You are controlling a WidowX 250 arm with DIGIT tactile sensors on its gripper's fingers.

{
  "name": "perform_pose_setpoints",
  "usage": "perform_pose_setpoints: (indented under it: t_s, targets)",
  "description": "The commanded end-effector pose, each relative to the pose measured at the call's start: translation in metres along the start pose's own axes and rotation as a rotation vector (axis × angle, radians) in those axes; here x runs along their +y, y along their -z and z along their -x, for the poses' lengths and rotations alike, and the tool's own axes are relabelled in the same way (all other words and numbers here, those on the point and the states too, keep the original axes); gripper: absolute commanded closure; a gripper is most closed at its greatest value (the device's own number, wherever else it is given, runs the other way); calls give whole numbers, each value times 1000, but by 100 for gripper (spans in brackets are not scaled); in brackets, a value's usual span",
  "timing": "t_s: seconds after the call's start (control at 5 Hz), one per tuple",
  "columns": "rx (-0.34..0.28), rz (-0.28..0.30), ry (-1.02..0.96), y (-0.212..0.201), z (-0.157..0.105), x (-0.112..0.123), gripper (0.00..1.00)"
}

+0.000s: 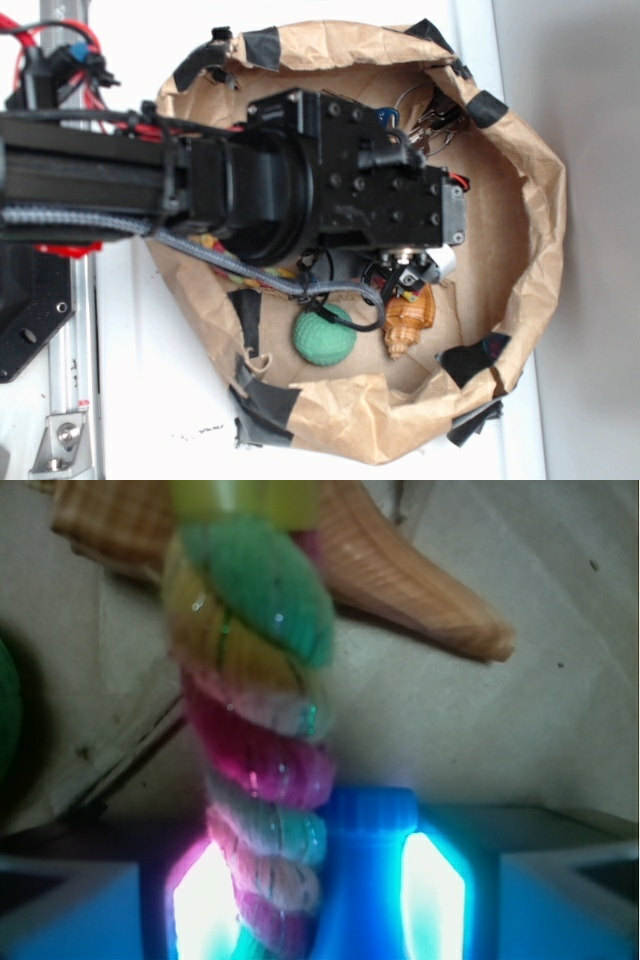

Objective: Grab the multicolored rope.

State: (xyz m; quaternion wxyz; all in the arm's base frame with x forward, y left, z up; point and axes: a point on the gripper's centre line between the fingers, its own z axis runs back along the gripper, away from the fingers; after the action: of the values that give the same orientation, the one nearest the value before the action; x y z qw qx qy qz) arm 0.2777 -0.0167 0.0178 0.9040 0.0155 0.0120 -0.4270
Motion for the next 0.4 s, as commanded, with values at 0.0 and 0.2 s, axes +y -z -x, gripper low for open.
perform_pose_setpoints:
  t_s: [0.0, 0.2]
  targets:
    - [-178, -43, 38, -63, -20, 8, 0]
    - [-151, -51, 140, -49, -32, 4, 0]
